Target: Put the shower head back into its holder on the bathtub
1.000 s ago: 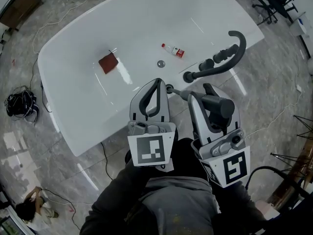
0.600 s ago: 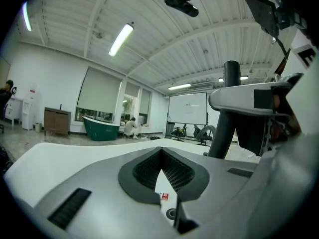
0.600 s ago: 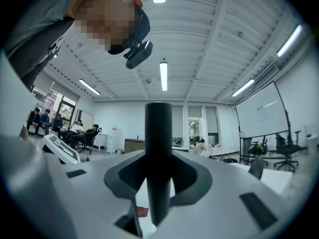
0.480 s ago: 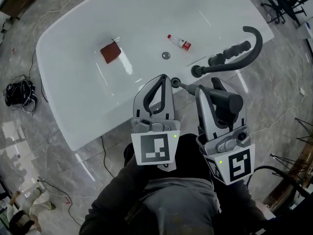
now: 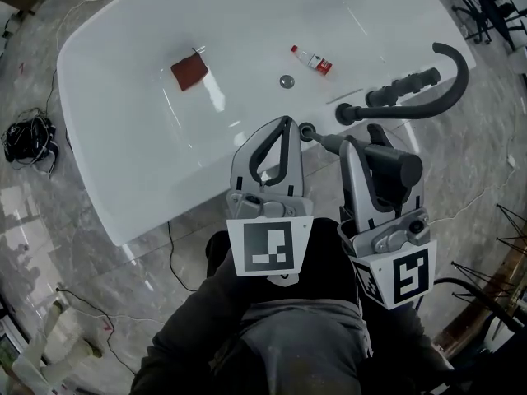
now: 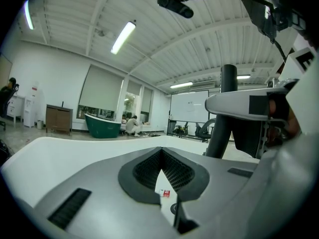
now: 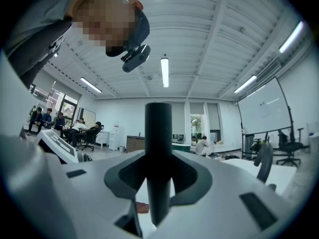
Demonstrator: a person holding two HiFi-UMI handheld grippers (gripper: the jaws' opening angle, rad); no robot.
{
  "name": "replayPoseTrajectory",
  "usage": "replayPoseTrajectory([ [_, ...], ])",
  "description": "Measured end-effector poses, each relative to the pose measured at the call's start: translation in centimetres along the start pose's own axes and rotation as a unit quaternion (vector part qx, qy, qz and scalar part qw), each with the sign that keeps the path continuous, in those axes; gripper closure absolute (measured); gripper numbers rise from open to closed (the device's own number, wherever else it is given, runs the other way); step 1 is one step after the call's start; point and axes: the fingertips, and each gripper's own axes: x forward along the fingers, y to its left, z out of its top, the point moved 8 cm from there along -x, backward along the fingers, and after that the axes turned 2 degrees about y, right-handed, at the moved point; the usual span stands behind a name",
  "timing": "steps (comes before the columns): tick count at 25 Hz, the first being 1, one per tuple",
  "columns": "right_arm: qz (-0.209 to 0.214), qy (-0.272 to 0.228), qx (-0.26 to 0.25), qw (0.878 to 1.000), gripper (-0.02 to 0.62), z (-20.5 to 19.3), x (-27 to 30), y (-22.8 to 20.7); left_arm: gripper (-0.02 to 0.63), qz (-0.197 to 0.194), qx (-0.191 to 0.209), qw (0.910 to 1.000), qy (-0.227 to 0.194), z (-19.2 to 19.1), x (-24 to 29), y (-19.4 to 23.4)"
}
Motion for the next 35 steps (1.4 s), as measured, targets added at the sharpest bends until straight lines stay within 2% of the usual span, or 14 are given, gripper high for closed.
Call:
replayPoseTrajectory([
  [35,0.018,0.023,0.001,1.0,0.471,-7.5,2.8,-0.5,0.603,0.012,-0.007,0.9999,-0.01,-5.7,2.7,2.0],
])
